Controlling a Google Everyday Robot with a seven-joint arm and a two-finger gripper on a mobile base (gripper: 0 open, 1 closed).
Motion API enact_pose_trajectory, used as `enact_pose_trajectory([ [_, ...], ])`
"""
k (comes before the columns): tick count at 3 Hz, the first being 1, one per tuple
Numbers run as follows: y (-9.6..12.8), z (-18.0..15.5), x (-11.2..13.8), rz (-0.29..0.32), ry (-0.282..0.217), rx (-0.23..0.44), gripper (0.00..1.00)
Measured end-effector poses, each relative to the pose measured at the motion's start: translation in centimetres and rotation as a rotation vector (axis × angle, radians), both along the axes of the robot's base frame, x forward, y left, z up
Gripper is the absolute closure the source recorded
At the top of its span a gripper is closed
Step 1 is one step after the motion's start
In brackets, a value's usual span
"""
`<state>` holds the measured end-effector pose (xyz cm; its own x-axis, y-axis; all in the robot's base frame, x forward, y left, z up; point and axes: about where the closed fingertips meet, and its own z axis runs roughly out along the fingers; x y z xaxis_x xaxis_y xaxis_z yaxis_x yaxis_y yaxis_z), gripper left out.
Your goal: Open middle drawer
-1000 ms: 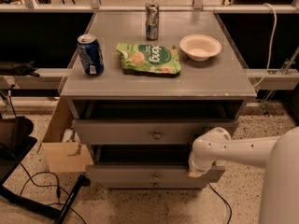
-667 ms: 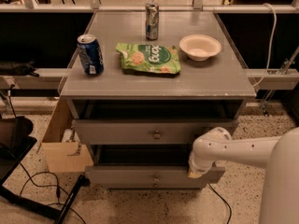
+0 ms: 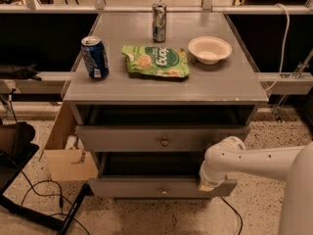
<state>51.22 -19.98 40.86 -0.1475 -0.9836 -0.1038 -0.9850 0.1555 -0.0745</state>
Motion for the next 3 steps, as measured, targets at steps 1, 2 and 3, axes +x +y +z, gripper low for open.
enact_pose_trajectory([
  [1,0.12,0.11,-0.44,0.003,0.006,0.002,1.00],
  [2,-0.12,0.05,-1.34,0.006,0.024,0.004,1.00],
  [3,-0.12,0.05,-1.34,0.006,0.024,0.004,0.82],
])
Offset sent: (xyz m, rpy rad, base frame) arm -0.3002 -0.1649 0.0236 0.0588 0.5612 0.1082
